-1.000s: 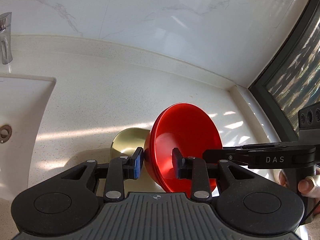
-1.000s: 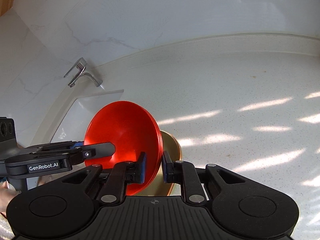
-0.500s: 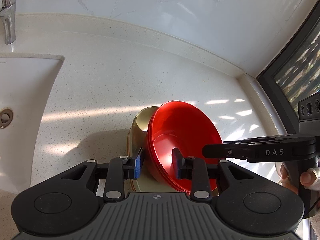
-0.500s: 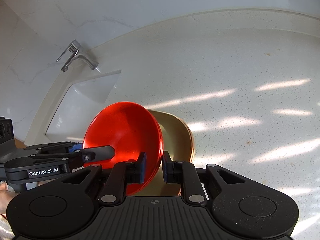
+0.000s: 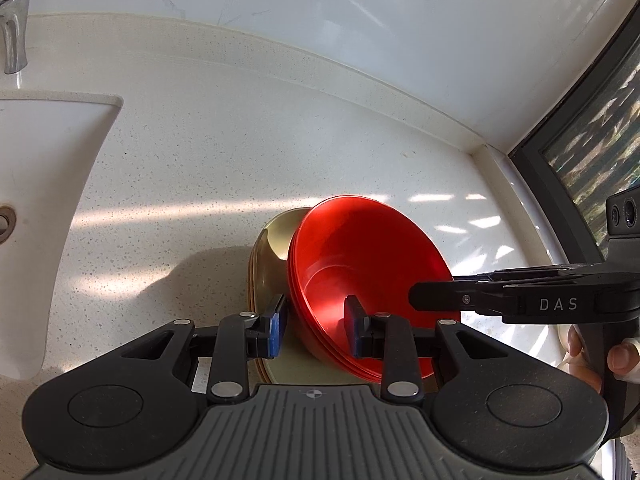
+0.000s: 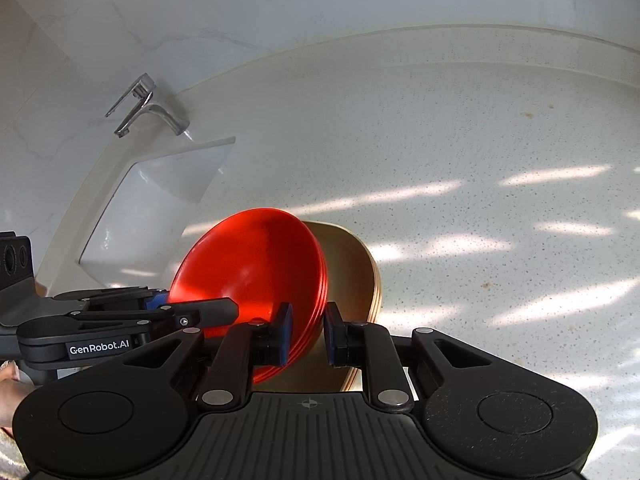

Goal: Organize plates and bowls
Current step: 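Lift the nested red bowls with the left tool over the plate stack, then lower the red bowls onto the plate stack and open the left tool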

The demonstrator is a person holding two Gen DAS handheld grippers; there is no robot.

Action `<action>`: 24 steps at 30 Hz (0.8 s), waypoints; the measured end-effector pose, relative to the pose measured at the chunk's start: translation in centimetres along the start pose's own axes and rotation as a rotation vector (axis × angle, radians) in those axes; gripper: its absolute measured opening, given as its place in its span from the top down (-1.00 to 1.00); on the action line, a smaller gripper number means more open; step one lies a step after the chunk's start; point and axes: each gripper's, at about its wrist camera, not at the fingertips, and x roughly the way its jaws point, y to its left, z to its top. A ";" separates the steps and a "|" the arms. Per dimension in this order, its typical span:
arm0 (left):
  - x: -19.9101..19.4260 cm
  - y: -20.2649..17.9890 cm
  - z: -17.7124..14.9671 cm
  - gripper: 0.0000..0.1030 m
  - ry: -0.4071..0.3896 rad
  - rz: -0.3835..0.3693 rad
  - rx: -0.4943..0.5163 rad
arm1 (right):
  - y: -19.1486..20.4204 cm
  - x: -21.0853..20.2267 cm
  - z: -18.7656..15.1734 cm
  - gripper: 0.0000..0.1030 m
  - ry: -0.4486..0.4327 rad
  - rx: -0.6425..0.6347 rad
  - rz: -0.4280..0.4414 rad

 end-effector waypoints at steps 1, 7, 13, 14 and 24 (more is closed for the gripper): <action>-0.2 -0.1 0.0 0.36 -0.006 0.000 0.004 | 0.2 0.0 -0.1 0.68 -0.002 -0.007 -0.007; -1.8 -1.6 -0.1 0.07 -0.063 0.020 0.087 | 1.3 -0.8 -0.7 0.55 -0.050 -0.040 -0.042; -4.3 -2.8 -0.4 -0.22 -0.153 0.040 0.171 | 2.2 -2.6 -1.8 0.47 -0.141 -0.043 -0.095; -4.9 -3.1 -0.5 -0.27 -0.174 0.046 0.189 | 2.4 -2.9 -2.0 0.44 -0.158 -0.044 -0.108; -10.8 -5.0 -1.9 -0.93 -0.343 0.100 0.316 | 4.7 -7.4 -5.3 -0.27 -0.381 0.002 -0.235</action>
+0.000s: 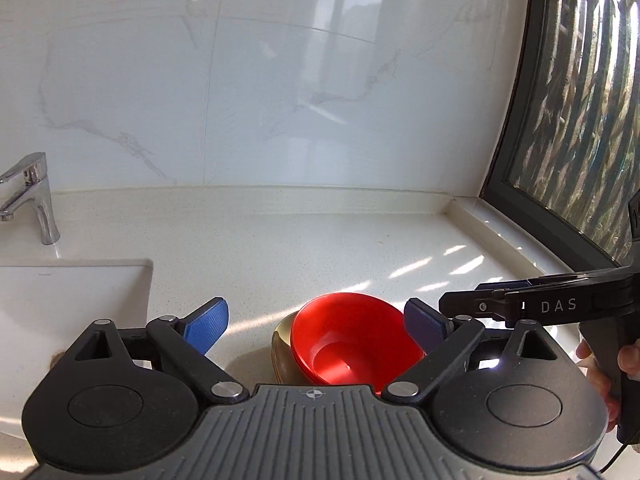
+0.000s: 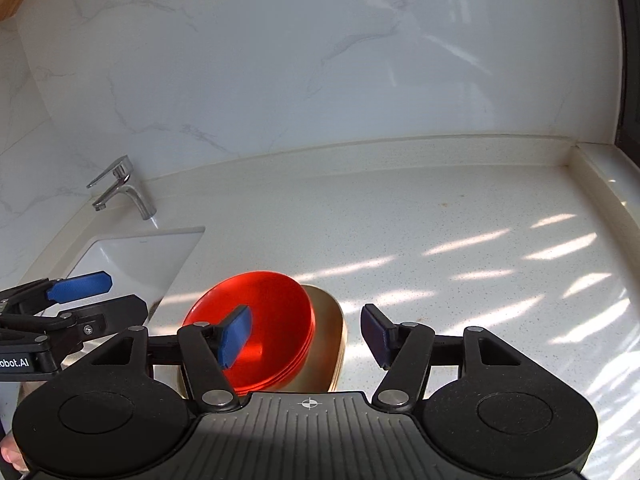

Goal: Organize plates and bowls

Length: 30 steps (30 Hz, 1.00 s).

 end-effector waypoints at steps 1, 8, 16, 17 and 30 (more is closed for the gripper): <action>-0.5 -0.1 0.0 -0.96 -0.014 0.006 0.006 | 0.2 -0.7 -0.2 -0.33 -0.021 0.001 -0.011; -4.7 -2.1 -0.5 -1.00 -0.068 0.104 0.054 | 2.3 -5.8 -1.6 -0.99 -0.126 -0.062 -0.073; -8.7 -3.8 -1.4 -1.00 -0.110 0.188 0.023 | 3.6 -11.2 -3.9 -0.99 -0.217 -0.102 -0.106; -9.3 -4.3 -1.5 -1.00 -0.116 0.213 0.036 | 3.6 -11.8 -4.1 -0.99 -0.225 -0.095 -0.101; -15.0 -7.0 -4.0 -1.00 -0.106 0.242 -0.025 | 4.2 -17.5 -8.4 -0.99 -0.231 -0.042 -0.116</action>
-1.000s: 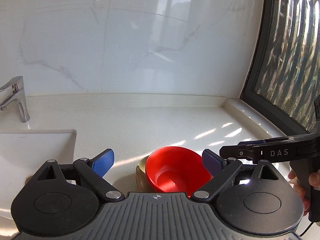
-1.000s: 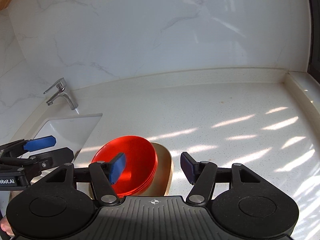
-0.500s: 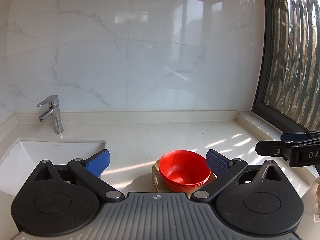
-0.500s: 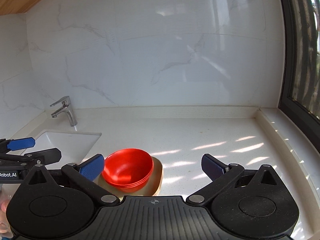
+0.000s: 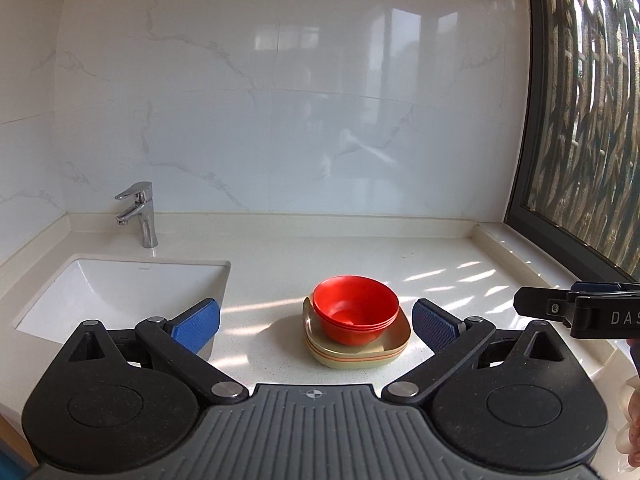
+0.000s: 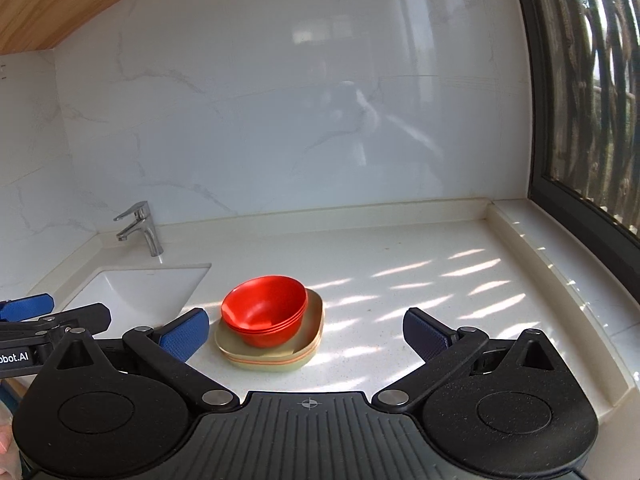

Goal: Organize plates and bowls

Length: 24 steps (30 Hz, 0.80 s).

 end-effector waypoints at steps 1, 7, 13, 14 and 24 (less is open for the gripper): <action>-0.3 0.0 -0.1 -1.00 -0.003 0.005 0.001 | 0.1 -0.4 -0.3 -0.99 -0.001 -0.004 0.001; -1.8 -0.4 -1.3 -1.00 0.005 0.024 -0.010 | 0.1 -2.2 -1.6 -0.99 -0.002 -0.012 0.021; -2.7 -0.8 -2.0 -1.00 0.009 0.037 -0.020 | 0.0 -3.3 -2.2 -0.99 -0.008 -0.037 0.022; -2.8 -0.8 -2.1 -1.00 0.007 0.039 -0.021 | 0.0 -3.5 -2.2 -0.99 -0.011 -0.041 0.021; -3.6 -1.7 -2.2 -1.00 -0.019 0.046 -0.013 | -0.3 -4.9 -2.4 -0.99 -0.049 -0.074 0.003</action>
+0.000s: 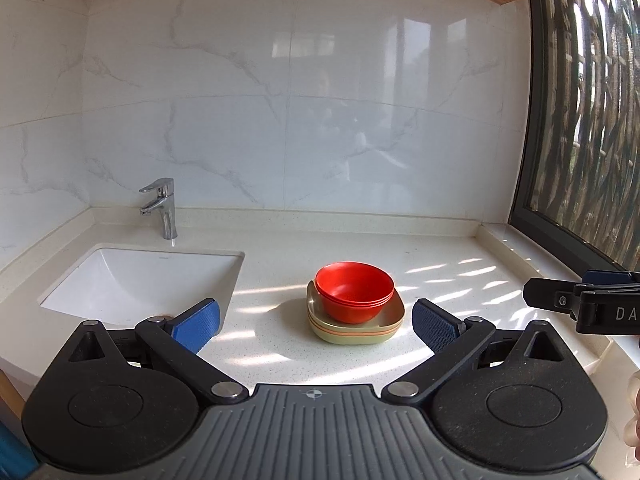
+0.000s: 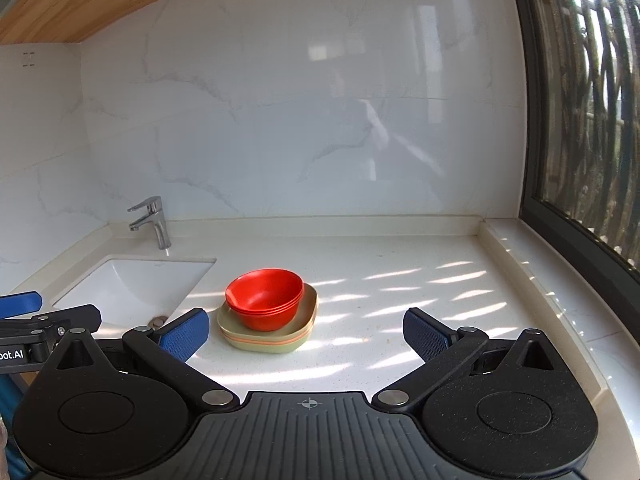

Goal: Organize plates and bowls

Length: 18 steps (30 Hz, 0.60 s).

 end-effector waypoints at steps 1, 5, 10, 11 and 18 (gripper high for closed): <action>0.0 -0.1 0.0 -1.00 0.000 -0.001 0.000 | 0.0 -0.1 0.0 -0.99 -0.003 -0.003 -0.002; 0.0 -0.4 -0.1 -1.00 0.005 -0.008 0.001 | -0.2 -0.4 -0.1 -0.99 -0.010 -0.008 -0.007; 0.0 -0.3 -0.2 -1.00 0.008 -0.005 -0.007 | -0.4 -0.5 -0.2 -0.99 -0.012 -0.004 -0.006; 0.0 -0.3 -0.2 -1.00 0.009 -0.004 -0.008 | -0.4 -0.5 -0.2 -0.99 -0.013 -0.004 -0.006; -0.1 -0.2 -0.2 -1.00 0.011 -0.009 -0.011 | -0.6 -0.7 0.0 -0.99 -0.022 -0.005 -0.010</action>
